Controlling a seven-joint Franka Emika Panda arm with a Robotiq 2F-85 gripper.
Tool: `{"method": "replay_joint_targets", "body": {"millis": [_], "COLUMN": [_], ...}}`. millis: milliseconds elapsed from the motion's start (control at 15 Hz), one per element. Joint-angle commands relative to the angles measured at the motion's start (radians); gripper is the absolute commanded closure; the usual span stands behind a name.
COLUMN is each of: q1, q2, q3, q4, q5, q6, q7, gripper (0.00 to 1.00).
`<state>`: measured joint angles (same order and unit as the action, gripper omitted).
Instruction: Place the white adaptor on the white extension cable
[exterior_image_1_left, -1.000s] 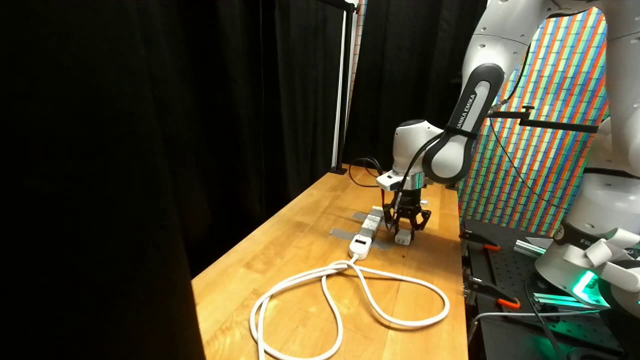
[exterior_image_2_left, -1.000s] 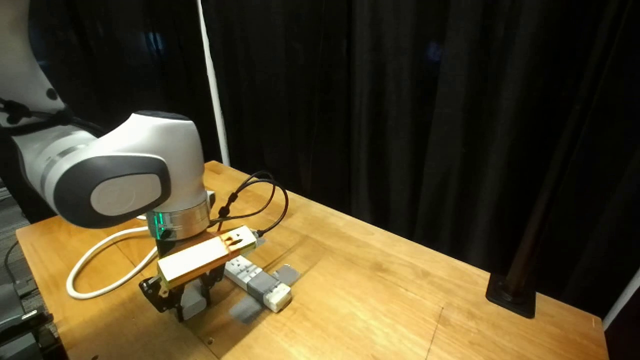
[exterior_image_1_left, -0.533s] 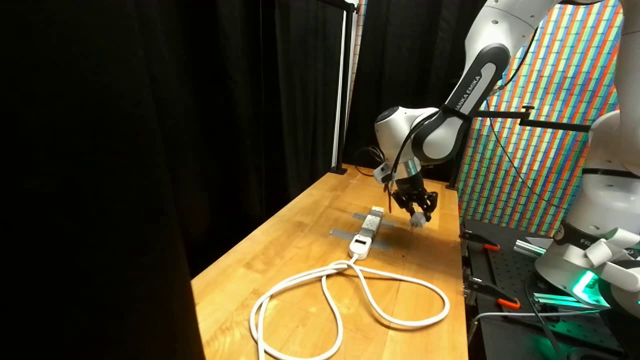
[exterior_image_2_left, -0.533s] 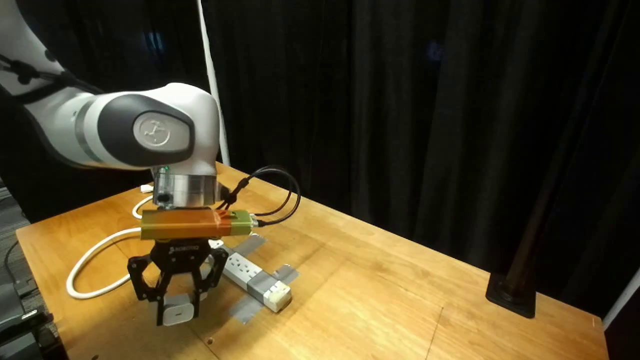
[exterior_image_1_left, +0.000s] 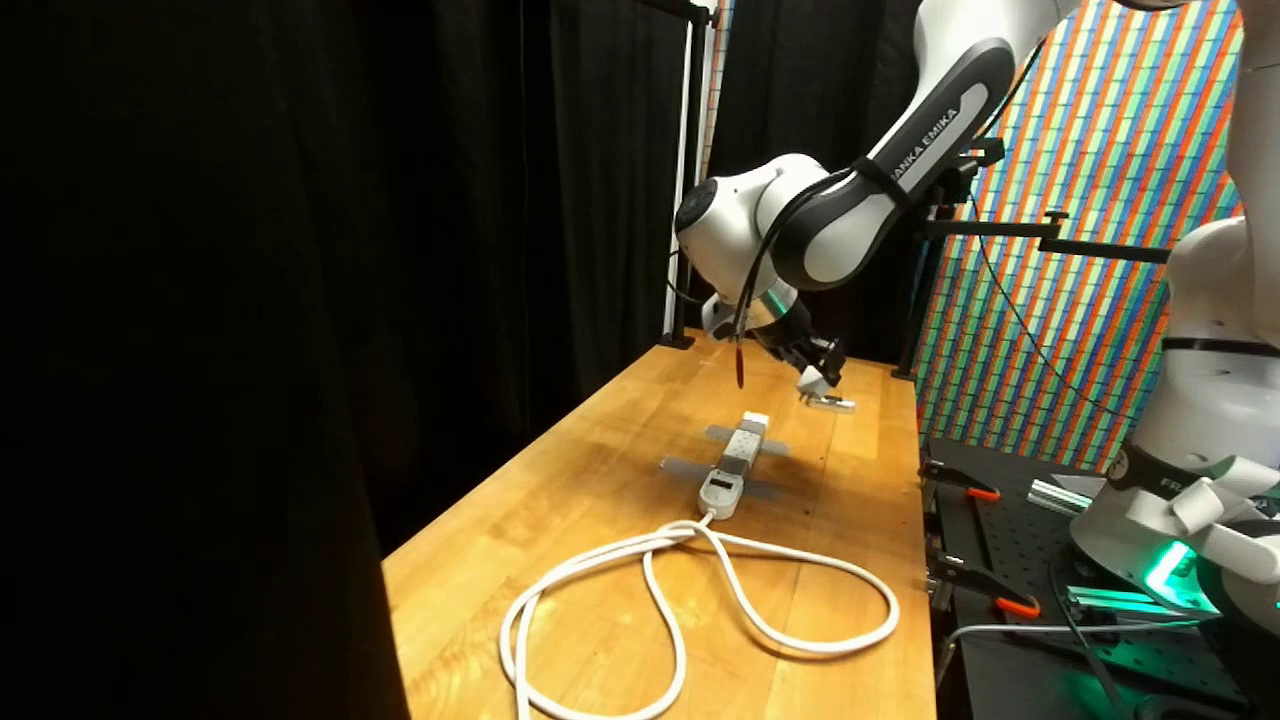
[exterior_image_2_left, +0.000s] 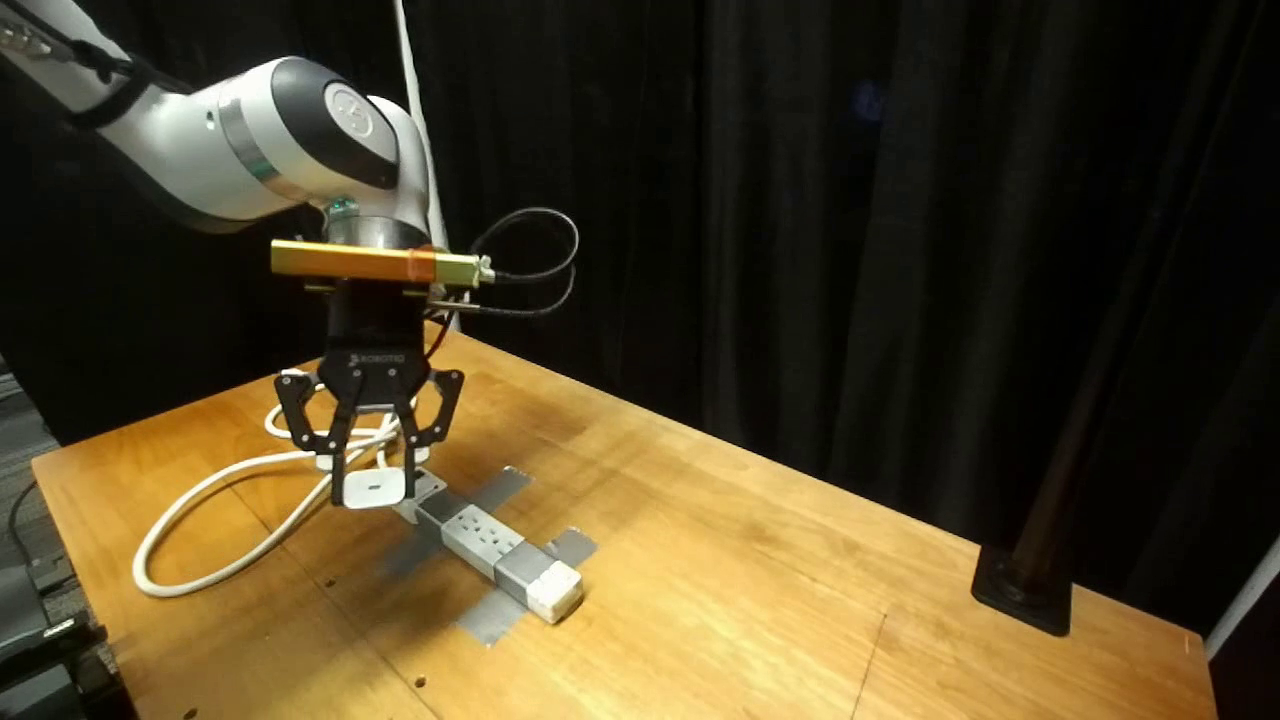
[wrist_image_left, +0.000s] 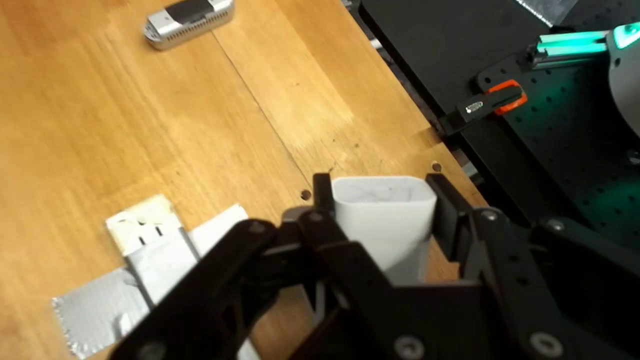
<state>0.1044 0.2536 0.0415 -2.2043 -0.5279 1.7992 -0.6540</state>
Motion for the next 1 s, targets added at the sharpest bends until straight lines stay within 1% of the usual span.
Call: {"method": "replay_joint_targets", "body": {"millis": [0,200,400,667,933], "q1": [0.033,0.05,0.067,0.086,0.108], "q2": [0.102,0.197,0.294,0.402,0.471], "q3": [0.024,0.038,0.049,0.074,0.084], "q4": [0.153,0.242,0.313,0.375,0.417], "q5": [-0.135,-0.256,-0.353,-0.422,-0.469], "q6": [-0.174,-0.282,-0.345,-0.357,-0.368], "q7": [0.075,0.087,0.134,0.176,0.228], "gripper": [0.77,0.77,0.77,0.77,0.77]}}
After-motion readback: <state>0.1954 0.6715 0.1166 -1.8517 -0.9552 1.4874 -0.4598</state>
